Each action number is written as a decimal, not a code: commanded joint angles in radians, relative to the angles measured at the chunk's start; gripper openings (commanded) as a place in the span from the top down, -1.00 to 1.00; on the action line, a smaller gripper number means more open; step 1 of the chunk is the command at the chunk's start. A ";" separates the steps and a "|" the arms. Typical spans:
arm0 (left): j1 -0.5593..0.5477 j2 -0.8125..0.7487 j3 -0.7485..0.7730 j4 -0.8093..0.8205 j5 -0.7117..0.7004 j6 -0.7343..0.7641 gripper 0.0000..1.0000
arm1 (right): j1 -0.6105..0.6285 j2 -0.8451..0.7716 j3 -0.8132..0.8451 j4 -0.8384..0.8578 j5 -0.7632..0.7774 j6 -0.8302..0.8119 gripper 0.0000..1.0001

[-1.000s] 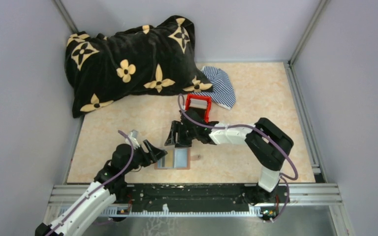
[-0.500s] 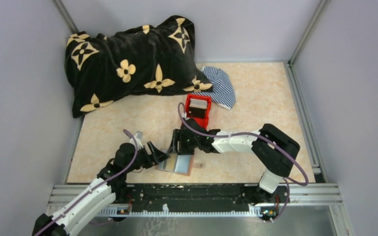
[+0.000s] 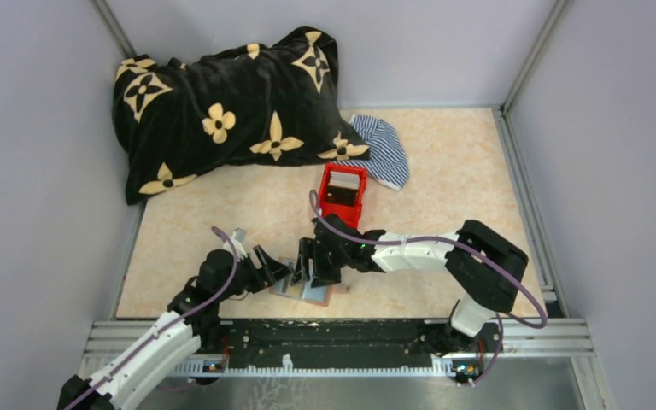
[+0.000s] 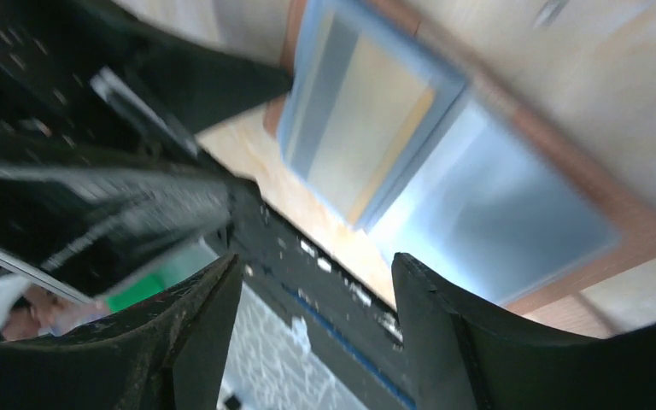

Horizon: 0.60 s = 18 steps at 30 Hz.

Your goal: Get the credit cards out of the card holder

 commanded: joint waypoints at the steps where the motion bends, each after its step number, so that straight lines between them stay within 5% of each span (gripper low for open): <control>1: 0.003 0.023 0.025 -0.064 -0.094 0.035 -0.65 | 0.062 0.034 0.037 -0.045 -0.147 -0.011 -0.35; 12: 0.002 -0.009 0.031 -0.071 -0.066 0.040 -0.64 | 0.063 0.182 -0.008 0.208 -0.182 0.086 -0.37; 18: 0.003 -0.100 0.049 -0.157 -0.105 0.052 -0.64 | 0.025 0.181 -0.032 0.171 -0.118 0.071 -0.35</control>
